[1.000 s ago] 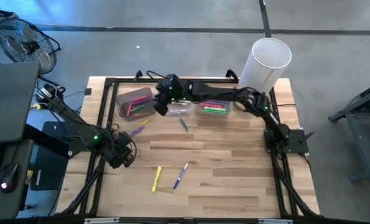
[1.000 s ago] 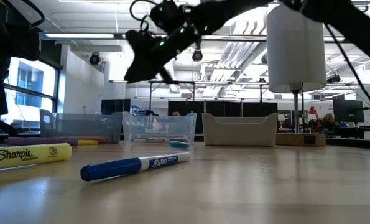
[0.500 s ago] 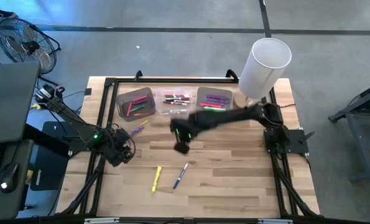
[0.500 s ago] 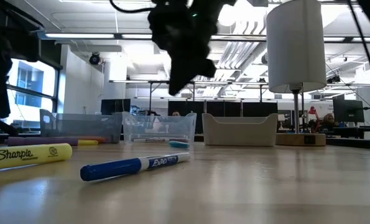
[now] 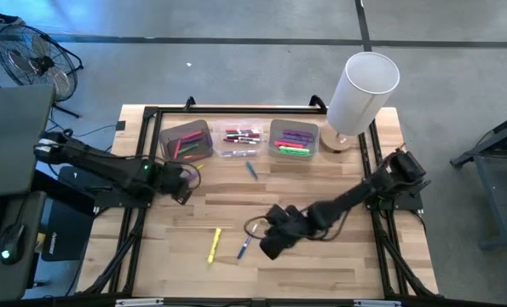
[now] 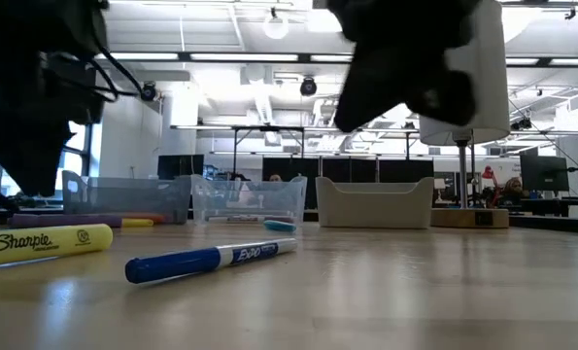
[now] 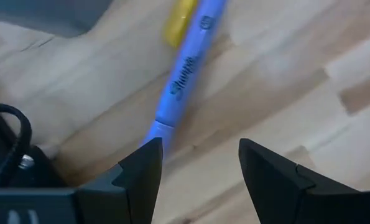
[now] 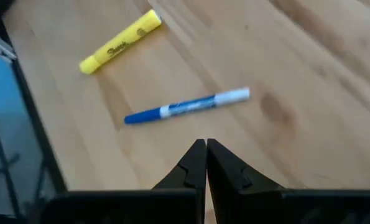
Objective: Pick & Place Markers
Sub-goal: Put the violet highlighter pen into the gray bin
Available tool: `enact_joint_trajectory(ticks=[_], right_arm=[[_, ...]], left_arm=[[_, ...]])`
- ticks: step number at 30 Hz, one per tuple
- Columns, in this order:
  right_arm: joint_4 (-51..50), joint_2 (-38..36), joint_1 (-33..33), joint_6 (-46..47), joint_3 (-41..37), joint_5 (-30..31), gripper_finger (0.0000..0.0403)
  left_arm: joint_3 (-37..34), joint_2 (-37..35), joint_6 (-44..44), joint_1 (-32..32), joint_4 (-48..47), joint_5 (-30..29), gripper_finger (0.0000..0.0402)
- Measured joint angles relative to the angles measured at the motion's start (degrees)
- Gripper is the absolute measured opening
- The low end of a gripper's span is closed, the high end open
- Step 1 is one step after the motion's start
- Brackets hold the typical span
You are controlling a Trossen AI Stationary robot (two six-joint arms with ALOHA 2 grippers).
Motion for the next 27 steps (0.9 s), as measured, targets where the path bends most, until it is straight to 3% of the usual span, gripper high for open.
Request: enact_joint_trajectory(ticks=[7,15,21,24,27], right_arm=[[0.1,-1.1,5.5,6.0,-1.0,4.8,0.0001],[-2.7,-1.1,6.5,4.8,-1.0,3.8,0.0001],[-8.3,-1.3,7.5,0.4,-1.0,1.6,0.0001],[-13.2,-4.0,9.2,-0.6,-2.6,2.1,0.0001],[-12.0,-10.2,10.8,0.5,-9.5,2.2,0.0001]], left_arm=[[0.0,5.4,12.9,11.3,0.3,3.4,0.0209],[0.0,12.6,23.0,17.1,8.4,7.7,0.0209],[0.2,19.0,19.7,18.1,13.6,13.6,0.0196],[0.7,21.4,14.7,17.1,13.8,15.1,0.0158],[2.8,22.7,8.4,15.1,12.6,15.0,0.0099]])
